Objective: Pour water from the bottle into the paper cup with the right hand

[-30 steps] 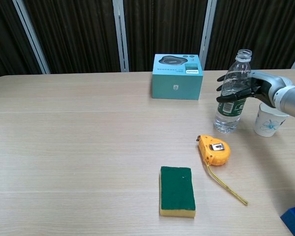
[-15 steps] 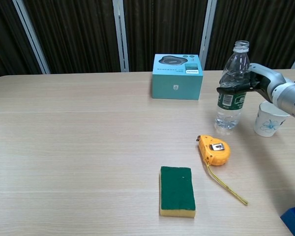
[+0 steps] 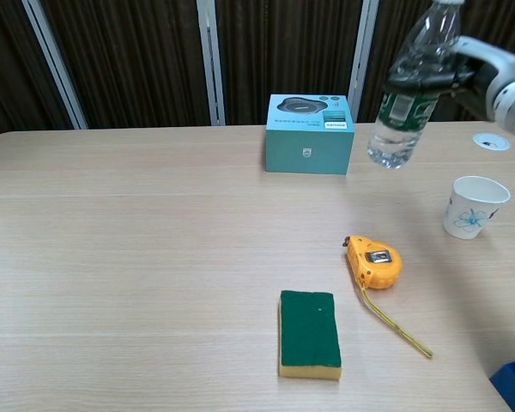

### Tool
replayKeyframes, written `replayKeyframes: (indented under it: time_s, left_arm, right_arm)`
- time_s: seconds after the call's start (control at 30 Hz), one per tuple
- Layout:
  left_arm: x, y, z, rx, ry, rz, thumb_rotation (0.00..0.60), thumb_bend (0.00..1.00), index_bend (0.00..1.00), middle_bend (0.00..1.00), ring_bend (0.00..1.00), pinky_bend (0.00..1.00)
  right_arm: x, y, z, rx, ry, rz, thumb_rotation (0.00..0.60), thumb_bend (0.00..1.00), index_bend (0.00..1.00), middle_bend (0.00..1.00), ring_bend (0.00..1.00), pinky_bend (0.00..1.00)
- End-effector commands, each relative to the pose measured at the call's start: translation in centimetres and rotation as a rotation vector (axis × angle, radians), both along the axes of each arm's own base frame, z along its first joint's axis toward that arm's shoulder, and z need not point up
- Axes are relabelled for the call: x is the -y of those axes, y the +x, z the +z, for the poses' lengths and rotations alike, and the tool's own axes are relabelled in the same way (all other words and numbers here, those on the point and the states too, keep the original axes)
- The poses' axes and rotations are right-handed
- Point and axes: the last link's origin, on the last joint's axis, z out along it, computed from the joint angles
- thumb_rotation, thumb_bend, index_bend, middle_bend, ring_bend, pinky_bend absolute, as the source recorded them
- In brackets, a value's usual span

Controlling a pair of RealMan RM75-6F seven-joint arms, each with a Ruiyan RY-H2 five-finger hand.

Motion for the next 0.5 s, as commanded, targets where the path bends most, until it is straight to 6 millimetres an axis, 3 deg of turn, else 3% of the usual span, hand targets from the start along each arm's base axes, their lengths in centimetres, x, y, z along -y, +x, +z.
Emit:
replayKeyframes:
  time_s: [0.03,0.27,0.5]
  left_arm:
    - [0.1,0.2,0.1,0.003,0.001,-0.009,0.600,0.00,0.00,0.00,0.00,0.00]
    - [0.4,0.6,0.2,0.015,-0.004,-0.027,0.600,0.00,0.00,0.00,0.00,0.00]
    - [0.5,1.0,-0.1,0.015,-0.017,-0.041,0.600,0.00,0.00,0.00,0.00,0.00]
  right_arm:
    - [-0.3,-0.5,4.5,-0.100,-0.110,0.025,0.600,0.44,0.54,0.58,0.44,0.43]
    - [-1.0,-4.9,8.1,-0.293,-0.161,-0.044,0.600,0.44,0.54,0.58,0.44,0.43]
    - [-2.3,-10.1,7.7,-0.481,-0.122,-0.112,0.600,0.44,0.54,0.58,0.44,0.43]
